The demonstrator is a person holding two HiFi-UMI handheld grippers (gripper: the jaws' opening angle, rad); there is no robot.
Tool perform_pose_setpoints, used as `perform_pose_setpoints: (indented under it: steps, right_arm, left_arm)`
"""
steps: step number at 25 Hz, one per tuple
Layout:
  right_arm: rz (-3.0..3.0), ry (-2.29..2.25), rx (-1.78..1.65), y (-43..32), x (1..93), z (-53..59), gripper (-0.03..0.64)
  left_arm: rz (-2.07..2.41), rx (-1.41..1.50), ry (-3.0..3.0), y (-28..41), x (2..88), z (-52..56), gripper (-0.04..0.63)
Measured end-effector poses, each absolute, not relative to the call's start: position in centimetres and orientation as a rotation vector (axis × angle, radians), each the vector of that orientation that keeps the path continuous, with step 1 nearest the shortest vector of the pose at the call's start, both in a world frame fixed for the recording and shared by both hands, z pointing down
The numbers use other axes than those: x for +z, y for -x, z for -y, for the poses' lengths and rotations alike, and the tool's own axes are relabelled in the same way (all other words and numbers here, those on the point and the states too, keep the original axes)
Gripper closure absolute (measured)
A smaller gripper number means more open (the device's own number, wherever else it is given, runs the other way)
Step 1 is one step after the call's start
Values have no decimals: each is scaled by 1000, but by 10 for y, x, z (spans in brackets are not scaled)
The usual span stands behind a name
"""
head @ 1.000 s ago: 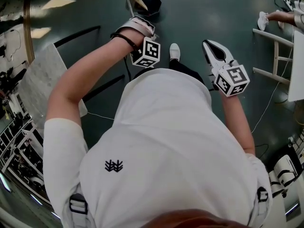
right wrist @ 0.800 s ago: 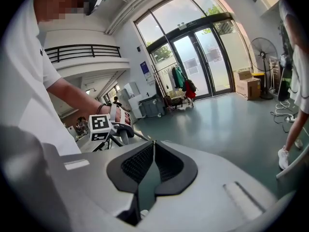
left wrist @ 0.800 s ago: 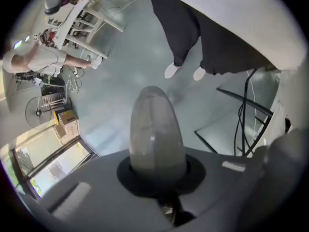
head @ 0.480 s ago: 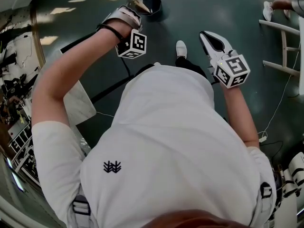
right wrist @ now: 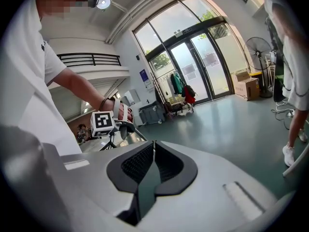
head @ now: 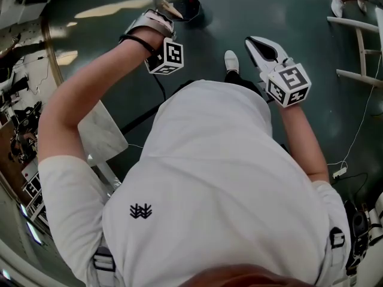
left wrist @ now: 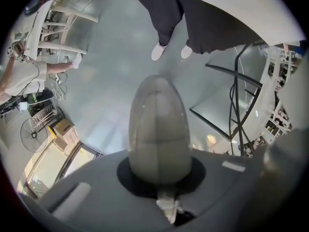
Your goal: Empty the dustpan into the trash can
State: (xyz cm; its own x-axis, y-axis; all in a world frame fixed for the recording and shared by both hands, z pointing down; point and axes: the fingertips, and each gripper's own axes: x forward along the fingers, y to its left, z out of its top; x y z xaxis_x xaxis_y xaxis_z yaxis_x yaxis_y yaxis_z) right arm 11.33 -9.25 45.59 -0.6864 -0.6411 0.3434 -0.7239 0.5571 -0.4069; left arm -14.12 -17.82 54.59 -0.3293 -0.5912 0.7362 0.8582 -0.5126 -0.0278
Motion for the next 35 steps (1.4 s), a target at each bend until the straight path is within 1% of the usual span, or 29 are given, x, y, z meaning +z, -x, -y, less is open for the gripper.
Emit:
perform_pose_setpoints:
  steps: [12, 18, 27, 35]
  right_arm:
    - [2648, -1220, 823, -121, 456, 95, 614]
    - [2637, -1246, 842, -132, 462, 96, 614]
    - [2651, -1192, 816, -135, 462, 110, 614]
    - [2682, -1028, 751, -106, 453, 114, 614]
  left_arm:
    - [553, -1948, 733, 100, 541, 180, 540]
    - [554, -1988, 687, 99, 539, 194, 540]
    - [480, -2132, 724, 124, 526, 210, 538]
    - [288, -2305, 910, 177, 501, 192, 538]
